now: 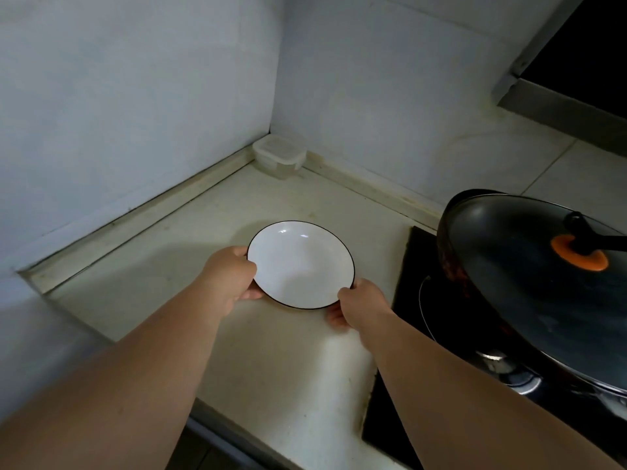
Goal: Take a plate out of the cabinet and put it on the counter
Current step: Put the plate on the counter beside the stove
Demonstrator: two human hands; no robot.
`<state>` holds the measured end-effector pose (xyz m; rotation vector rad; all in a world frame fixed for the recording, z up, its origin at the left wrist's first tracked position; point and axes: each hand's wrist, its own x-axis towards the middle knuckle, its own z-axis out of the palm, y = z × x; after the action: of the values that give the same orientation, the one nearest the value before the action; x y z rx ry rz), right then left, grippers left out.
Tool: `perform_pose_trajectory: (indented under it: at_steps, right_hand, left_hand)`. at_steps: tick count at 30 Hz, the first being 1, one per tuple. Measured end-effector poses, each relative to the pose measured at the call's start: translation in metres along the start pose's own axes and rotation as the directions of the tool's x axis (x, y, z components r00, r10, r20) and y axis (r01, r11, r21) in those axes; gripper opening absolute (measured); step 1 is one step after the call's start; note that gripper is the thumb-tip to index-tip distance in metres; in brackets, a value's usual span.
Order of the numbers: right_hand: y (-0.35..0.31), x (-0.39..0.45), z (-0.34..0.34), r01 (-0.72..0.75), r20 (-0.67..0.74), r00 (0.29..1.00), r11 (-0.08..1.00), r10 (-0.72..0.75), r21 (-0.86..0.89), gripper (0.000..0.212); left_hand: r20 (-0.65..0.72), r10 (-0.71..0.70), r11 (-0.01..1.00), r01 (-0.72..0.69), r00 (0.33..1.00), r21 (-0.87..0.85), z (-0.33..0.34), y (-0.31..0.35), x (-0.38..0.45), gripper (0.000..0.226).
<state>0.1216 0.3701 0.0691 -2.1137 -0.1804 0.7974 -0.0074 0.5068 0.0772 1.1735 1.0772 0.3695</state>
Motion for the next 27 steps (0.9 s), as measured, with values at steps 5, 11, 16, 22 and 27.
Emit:
perform_pose_trajectory:
  at_steps: [5, 11, 16, 22, 27]
  right_hand:
    - [-0.003, -0.009, -0.002, -0.010, -0.002, 1.000, 0.998, 0.010, 0.065, 0.024]
    - [0.009, -0.060, -0.014, 0.017, -0.024, 1.000, 0.990, -0.014, 0.143, 0.046]
    - [0.037, -0.119, -0.032, 0.079, -0.013, 0.997, 0.991, -0.078, 0.106, 0.036]
    - [0.086, -0.201, -0.070, 0.147, 0.067, 0.987, 0.989, -0.148, 0.011, 0.028]
    - [0.148, -0.267, -0.103, 0.138, 0.113, 0.985, 0.989, -0.132, -0.045, 0.022]
  left_hand:
    - [-0.033, -0.010, 0.998, 0.008, 0.999, -0.066, 0.000, -0.004, 0.000, 0.046]
    - [-0.141, 0.020, 0.996, -0.033, 0.990, -0.089, -0.010, -0.016, -0.022, 0.036]
    - [-0.180, 0.052, 0.997, -0.061, 0.982, -0.049, -0.025, -0.035, -0.075, 0.028]
    - [-0.172, 0.056, 0.995, -0.040, 0.984, 0.095, -0.039, -0.069, -0.175, 0.028]
    - [-0.150, 0.105, 0.968, -0.066, 0.983, 0.242, -0.042, -0.103, -0.266, 0.032]
